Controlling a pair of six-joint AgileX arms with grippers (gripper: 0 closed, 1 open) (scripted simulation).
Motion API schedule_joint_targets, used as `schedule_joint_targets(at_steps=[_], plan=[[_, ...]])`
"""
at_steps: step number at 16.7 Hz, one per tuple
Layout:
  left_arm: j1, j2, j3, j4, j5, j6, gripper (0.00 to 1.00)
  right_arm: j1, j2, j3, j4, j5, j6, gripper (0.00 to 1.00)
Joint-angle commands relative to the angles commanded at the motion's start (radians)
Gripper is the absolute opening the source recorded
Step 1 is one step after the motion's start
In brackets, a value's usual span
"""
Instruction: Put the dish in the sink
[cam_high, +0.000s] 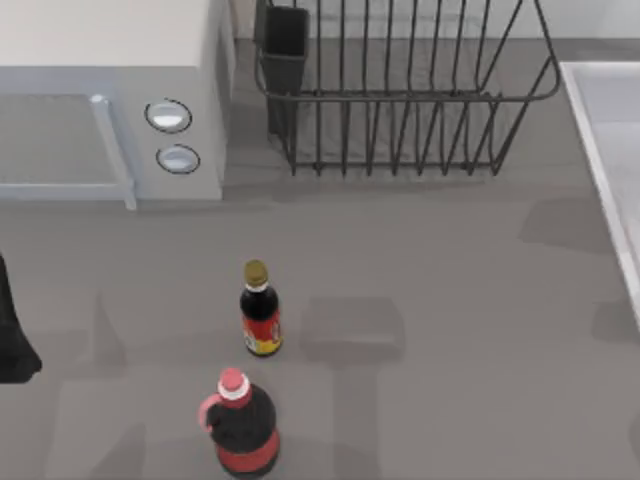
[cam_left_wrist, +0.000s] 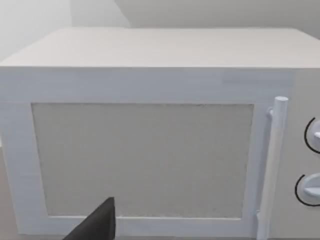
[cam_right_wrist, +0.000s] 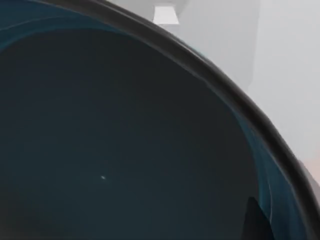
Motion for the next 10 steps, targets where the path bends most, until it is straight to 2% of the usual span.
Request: schedule_joint_targets(at_steps=[5, 10], plan=[[0.0, 0.0, 0.0, 0.0, 0.0, 0.0, 1.0, 0.004, 0.25, -0.045, 0.301, 0.006, -0.002, 0.0], [0.0, 0.0, 0.0, 0.0, 0.0, 0.0, 1.0, 0.007, 0.303, -0.056, 0.357, 0.008, -0.002, 0.0]])
